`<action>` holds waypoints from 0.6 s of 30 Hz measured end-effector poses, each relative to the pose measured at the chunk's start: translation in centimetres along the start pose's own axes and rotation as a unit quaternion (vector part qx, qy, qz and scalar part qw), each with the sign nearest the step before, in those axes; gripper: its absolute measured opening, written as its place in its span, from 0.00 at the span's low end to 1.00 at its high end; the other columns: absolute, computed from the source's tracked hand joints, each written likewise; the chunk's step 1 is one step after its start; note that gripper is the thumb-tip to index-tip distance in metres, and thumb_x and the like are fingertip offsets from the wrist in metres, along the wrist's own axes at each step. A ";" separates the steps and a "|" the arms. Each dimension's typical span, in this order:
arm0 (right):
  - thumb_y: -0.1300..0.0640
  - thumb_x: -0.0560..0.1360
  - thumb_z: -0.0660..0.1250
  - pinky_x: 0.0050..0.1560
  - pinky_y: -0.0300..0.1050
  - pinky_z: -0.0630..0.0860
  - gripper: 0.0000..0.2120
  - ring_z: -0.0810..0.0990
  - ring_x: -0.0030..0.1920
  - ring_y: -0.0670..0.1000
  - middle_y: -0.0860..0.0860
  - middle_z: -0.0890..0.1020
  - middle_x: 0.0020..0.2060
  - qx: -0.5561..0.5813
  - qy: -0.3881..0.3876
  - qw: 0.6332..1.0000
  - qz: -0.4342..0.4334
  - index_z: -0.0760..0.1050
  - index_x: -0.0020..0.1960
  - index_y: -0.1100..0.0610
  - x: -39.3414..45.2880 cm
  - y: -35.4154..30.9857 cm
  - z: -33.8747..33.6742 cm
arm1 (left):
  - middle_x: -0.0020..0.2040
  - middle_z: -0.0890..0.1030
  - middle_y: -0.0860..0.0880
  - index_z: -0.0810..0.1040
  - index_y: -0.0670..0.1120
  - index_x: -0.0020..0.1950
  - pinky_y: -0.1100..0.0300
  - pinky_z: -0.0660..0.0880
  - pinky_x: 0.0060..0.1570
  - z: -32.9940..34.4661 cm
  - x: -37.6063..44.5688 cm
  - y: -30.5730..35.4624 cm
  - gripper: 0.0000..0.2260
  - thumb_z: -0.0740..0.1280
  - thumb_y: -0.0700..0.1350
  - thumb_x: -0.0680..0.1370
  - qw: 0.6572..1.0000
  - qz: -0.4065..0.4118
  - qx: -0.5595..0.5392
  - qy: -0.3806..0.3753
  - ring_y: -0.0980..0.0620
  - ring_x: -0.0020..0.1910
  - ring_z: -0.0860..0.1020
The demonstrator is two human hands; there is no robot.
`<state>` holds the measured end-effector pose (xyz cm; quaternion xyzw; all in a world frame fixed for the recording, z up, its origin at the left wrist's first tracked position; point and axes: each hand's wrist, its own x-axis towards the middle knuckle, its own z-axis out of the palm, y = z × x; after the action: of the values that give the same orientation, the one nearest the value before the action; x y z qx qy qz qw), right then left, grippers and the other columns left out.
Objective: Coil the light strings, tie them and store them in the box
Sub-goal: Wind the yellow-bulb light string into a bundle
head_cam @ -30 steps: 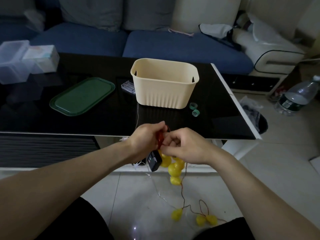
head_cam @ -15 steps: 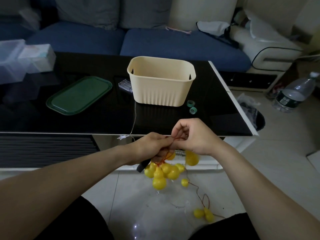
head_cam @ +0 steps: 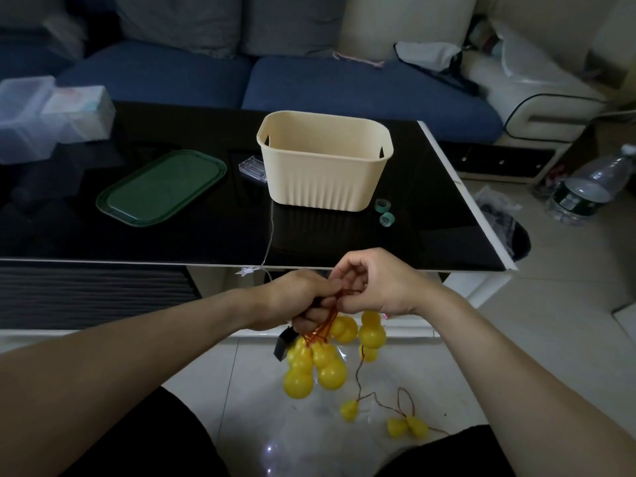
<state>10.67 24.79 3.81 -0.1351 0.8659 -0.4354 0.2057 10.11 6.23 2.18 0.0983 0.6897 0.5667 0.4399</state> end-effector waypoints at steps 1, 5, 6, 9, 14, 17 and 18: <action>0.67 0.67 0.78 0.41 0.39 0.80 0.16 0.81 0.38 0.43 0.51 0.84 0.41 -0.005 0.010 1.000 -0.002 0.81 0.51 0.55 0.2 0.0 0.1 | 0.26 0.60 0.50 0.64 0.46 0.35 0.63 0.54 0.24 -0.1 0.1 0.0 0.19 0.52 0.49 0.85 1.000 -0.002 -0.011 -0.002 0.54 0.24 0.57; 0.66 0.65 0.79 0.39 0.40 0.80 0.16 0.82 0.36 0.43 0.49 0.84 0.39 -0.020 0.038 0.999 -0.019 0.82 0.48 0.52 0.4 0.0 0.3 | 0.27 0.57 0.50 0.69 0.45 0.35 0.61 0.52 0.25 -0.7 0.0 0.1 0.19 0.58 0.53 0.82 1.000 0.006 -0.008 -0.019 0.54 0.25 0.54; 0.65 0.65 0.80 0.40 0.41 0.82 0.16 0.83 0.37 0.45 0.49 0.85 0.39 -0.025 0.042 0.998 -0.025 0.81 0.48 0.51 0.4 0.0 0.2 | 0.27 0.57 0.50 0.71 0.44 0.35 0.62 0.53 0.24 -0.7 -0.2 0.2 0.18 0.60 0.55 0.80 1.000 0.006 0.003 -0.025 0.54 0.25 0.54; 0.66 0.64 0.79 0.41 0.44 0.83 0.16 0.84 0.40 0.48 0.50 0.85 0.39 -0.042 0.056 0.997 -0.045 0.81 0.45 0.49 0.5 0.1 0.5 | 0.27 0.58 0.50 0.73 0.42 0.38 0.62 0.55 0.25 -0.9 -0.4 0.2 0.18 0.62 0.58 0.75 0.999 -0.004 0.026 -0.037 0.54 0.24 0.56; 0.58 0.67 0.80 0.39 0.39 0.79 0.09 0.82 0.36 0.41 0.46 0.84 0.35 -0.050 0.053 0.997 -0.022 0.82 0.43 0.50 1.0 0.6 1.0 | 0.27 0.58 0.51 0.64 0.47 0.33 0.62 0.54 0.24 -1.3 0.0 -0.4 0.20 0.56 0.51 0.84 1.000 -0.025 -0.010 -0.001 0.54 0.25 0.54; 0.50 0.70 0.79 0.41 0.42 0.79 0.08 0.82 0.36 0.43 0.47 0.85 0.35 -0.050 0.042 0.998 0.009 0.83 0.40 0.52 1.4 0.8 0.8 | 0.27 0.58 0.51 0.63 0.49 0.32 0.62 0.51 0.24 -1.5 0.1 -0.3 0.20 0.57 0.49 0.84 0.997 -0.028 -0.056 0.052 0.55 0.24 0.54; 0.48 0.71 0.78 0.41 0.43 0.78 0.10 0.81 0.35 0.43 0.47 0.85 0.33 -0.046 0.043 0.998 0.017 0.82 0.38 0.54 1.4 0.9 0.7 | 0.27 0.58 0.51 0.63 0.49 0.32 0.62 0.51 0.24 -1.6 0.1 -0.2 0.19 0.57 0.48 0.84 0.995 -0.024 -0.072 0.065 0.55 0.24 0.54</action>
<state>9.69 24.19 2.39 -0.1109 0.8952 -0.3972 0.1692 8.96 5.13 1.93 0.0131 0.6760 0.6097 0.4137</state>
